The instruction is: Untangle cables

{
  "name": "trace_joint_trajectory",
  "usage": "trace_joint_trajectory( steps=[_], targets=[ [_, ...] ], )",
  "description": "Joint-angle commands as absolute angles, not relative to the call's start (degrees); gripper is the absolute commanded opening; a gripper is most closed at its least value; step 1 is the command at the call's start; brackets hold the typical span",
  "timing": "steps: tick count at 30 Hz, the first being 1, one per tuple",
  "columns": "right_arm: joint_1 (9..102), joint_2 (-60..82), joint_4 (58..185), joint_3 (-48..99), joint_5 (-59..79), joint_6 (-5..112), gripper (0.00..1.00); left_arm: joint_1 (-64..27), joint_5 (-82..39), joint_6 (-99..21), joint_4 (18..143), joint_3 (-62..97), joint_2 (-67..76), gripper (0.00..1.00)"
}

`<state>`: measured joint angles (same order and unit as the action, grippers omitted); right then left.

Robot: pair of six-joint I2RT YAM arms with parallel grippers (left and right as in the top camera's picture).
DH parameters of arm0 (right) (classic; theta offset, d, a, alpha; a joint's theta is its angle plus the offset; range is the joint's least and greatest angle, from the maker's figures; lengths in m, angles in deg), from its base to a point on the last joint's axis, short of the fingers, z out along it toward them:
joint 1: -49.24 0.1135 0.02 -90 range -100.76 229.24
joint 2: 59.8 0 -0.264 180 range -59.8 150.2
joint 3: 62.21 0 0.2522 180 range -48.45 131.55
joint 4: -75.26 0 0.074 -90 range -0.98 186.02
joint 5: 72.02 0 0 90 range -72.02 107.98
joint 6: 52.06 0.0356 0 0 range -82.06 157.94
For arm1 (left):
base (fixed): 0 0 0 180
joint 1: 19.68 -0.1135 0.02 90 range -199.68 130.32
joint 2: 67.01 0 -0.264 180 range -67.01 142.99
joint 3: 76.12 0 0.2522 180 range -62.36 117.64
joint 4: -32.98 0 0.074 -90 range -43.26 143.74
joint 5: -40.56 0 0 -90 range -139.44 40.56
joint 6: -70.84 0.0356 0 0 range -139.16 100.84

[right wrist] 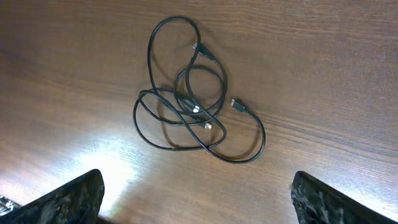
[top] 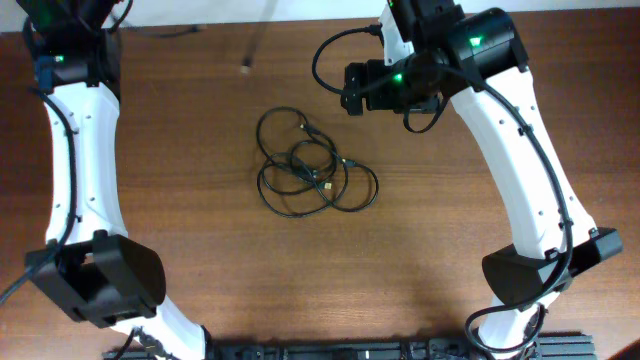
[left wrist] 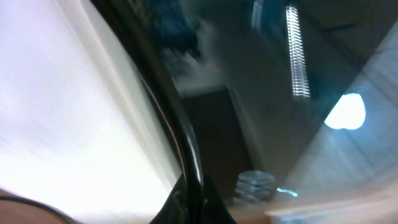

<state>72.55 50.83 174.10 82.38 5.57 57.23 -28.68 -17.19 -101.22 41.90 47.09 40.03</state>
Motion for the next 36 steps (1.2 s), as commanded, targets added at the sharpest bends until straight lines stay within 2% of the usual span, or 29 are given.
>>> trace_joint_trajectory(
  steps=[1,3,4,8,10,11,12,13,16,19,22,25,26,27,29,30,33,36],
  targets=[
    [72.9,51.38,174.19,83.32,6.45,56.81,0.94,-28.85,-37.14,-57.2,54.66,47.94,38.5,0.0],
    [72.95,52.32,174.32,82.97,6.43,56.81,0.94,-28.87,-56.18,-46.14,64.26,47.81,39.29,0.0],
    [72.95,52.75,174.32,82.75,6.43,56.81,0.94,-29.05,-60.79,-41.99,64.98,47.59,40.16,0.0],
    [72.97,54.33,175.7,82.57,6.23,56.79,0.94,-32.17,-64.07,-27.83,63.52,47.57,43.9,0.03],
    [72.95,54.39,176.09,82.57,6.27,56.77,0.93,-34.66,-64.07,-20.86,62.21,47.57,46.37,0.11],
    [72.95,54.39,176.24,82.57,6.25,56.77,0.93,-35.69,-64.07,-16.99,62.07,47.57,47.62,0.08],
    [72.95,54.39,176.57,82.57,6.27,56.75,0.94,-36.98,-64.05,-13.6,61.13,47.57,49.3,0.0],
    [72.95,54.39,176.77,82.57,6.47,56.75,0.94,-38.01,-63.98,-10.47,59.76,47.57,50.59,0.0],
    [72.95,54.39,176.9,82.57,6.62,56.77,0.93,-40.59,-54.02,-7.04,53.13,47.57,54.39,0.0],
    [72.95,54.39,176.79,82.57,6.64,56.79,0.93,-40.61,-49.62,-7.02,49.13,47.57,58.3,0.0],
    [72.95,54.48,175.96,82.57,6.64,56.79,0.94,-40.44,-48.84,-7.06,52.63,47.57,64.75,0.0],
    [72.95,54.48,175.11,82.57,6.64,56.79,0.93,-40.41,-35.92,-7.09,58.95,47.57,68.56,0.0],
    [72.95,54.59,174.74,82.57,6.62,56.79,0.93,-40.41,-32.05,-7.09,59.74,47.57,68.73,0.03],
    [72.95,54.59,174.71,82.57,6.64,56.79,0.94,-40.44,-27.09,-7.94,59.95,47.59,68.42,0.23],
    [72.95,54.59,174.82,82.57,6.56,56.81,0.93,-40.52,-25.14,-11.04,59.84,47.61,67.46,0.32],
    [72.95,54.59,175.17,82.57,6.38,56.81,0.94,-40.52,-22.91,-13.23,59.6,47.64,66.26,0.42],
    [72.95,54.59,176.46,82.57,6.43,56.79,0.94,-40.52,-12.62,-17.8,57.22,47.66,61.63,0.43],
    [72.95,54.59,177.31,82.57,6.43,56.79,0.94,-40.46,-9.14,-18.76,57.83,47.66,58.33,0.42]
  ],
)
